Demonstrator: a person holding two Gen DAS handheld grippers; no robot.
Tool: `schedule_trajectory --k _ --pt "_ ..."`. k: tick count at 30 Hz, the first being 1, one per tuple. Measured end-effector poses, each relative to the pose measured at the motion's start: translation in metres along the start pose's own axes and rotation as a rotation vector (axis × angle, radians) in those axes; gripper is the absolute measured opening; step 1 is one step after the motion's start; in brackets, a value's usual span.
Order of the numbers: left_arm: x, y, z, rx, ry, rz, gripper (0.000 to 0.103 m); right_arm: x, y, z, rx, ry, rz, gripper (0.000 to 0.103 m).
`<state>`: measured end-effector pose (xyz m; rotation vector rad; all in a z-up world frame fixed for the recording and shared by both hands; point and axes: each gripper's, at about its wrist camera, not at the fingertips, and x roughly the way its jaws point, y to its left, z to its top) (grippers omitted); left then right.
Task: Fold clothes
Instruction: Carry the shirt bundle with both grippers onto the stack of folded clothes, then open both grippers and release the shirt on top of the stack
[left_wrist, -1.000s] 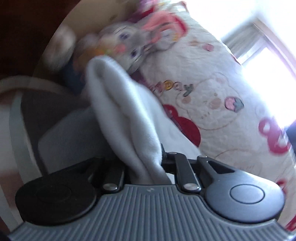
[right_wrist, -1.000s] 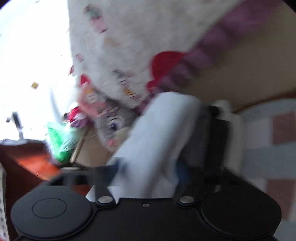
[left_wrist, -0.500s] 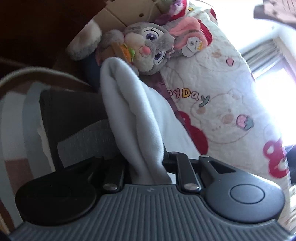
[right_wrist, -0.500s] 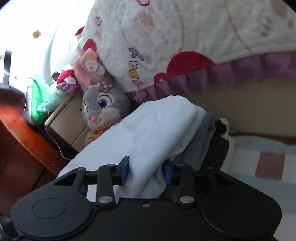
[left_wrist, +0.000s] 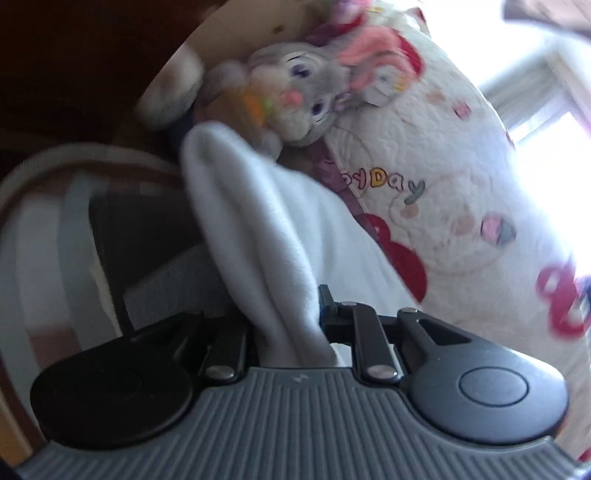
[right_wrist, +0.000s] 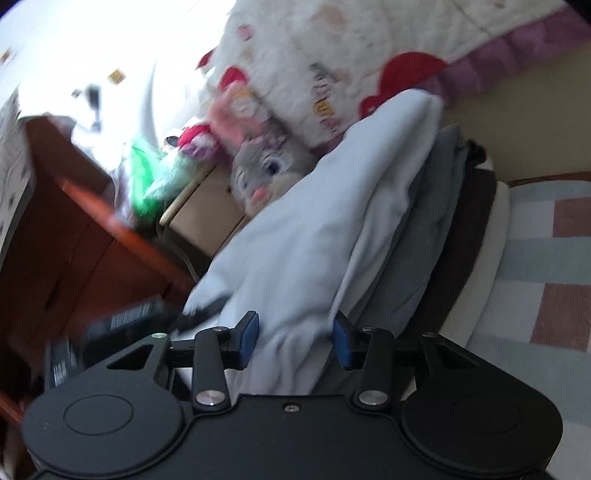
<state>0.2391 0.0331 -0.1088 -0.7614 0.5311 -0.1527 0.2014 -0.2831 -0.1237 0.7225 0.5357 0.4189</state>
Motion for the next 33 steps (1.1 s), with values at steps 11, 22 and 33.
schedule_trajectory --k 11,22,33 --pt "-0.074 -0.033 0.015 0.151 -0.141 0.047 0.031 -0.024 -0.021 0.031 -0.002 0.013 0.096 0.065" --pt "-0.026 -0.048 -0.001 0.306 0.019 0.029 0.031 0.023 -0.078 0.101 0.237 -0.096 -0.198 0.070" --pt "-0.006 -0.051 -0.011 0.357 0.089 0.108 0.032 0.018 -0.039 0.093 -0.035 -0.234 -0.415 0.050"
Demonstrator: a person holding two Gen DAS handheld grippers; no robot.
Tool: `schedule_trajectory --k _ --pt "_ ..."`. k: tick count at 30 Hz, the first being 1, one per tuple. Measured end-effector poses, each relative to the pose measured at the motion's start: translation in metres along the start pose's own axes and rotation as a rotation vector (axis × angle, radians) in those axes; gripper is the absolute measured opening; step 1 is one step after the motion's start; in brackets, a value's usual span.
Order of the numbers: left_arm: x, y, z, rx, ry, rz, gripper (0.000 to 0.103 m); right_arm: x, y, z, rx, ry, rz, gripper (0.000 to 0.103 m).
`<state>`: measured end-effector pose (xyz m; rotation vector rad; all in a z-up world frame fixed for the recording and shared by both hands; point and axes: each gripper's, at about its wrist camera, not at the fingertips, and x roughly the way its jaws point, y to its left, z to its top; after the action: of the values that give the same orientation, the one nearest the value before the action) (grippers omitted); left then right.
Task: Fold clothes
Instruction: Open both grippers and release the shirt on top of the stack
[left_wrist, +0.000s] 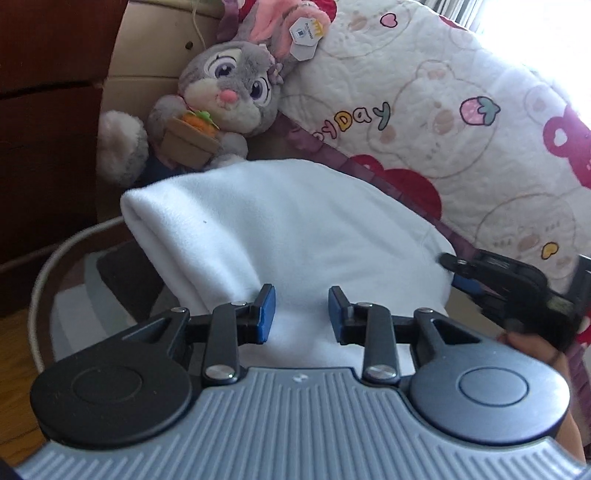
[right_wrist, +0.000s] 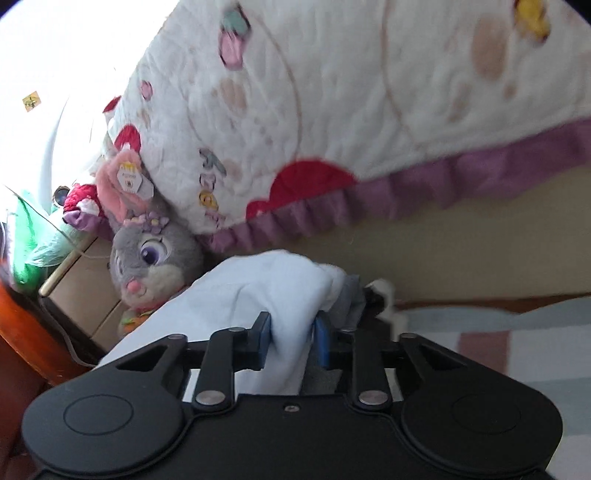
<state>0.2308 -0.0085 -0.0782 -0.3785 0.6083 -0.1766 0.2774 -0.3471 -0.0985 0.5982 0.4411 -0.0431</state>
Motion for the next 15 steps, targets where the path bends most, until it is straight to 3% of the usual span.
schedule_trajectory --k 1,3,6,10,15 --pt "-0.001 -0.002 -0.001 0.002 -0.004 0.003 0.032 -0.010 0.000 -0.005 0.002 -0.014 0.012 0.059" --pt "0.000 -0.004 -0.003 -0.002 -0.007 0.007 0.040 -0.030 0.001 -0.018 0.006 -0.017 0.072 0.059" --pt "0.007 -0.010 -0.008 0.005 -0.003 0.044 0.041 -0.045 0.001 -0.050 -0.014 0.111 0.266 0.058" --pt "0.003 -0.016 -0.011 0.023 0.003 0.075 0.042 -0.062 -0.003 -0.090 -0.032 0.100 0.276 0.059" --pt "-0.010 -0.016 -0.020 -0.005 0.009 0.093 0.045 -0.077 -0.010 -0.108 -0.020 0.193 0.323 0.059"
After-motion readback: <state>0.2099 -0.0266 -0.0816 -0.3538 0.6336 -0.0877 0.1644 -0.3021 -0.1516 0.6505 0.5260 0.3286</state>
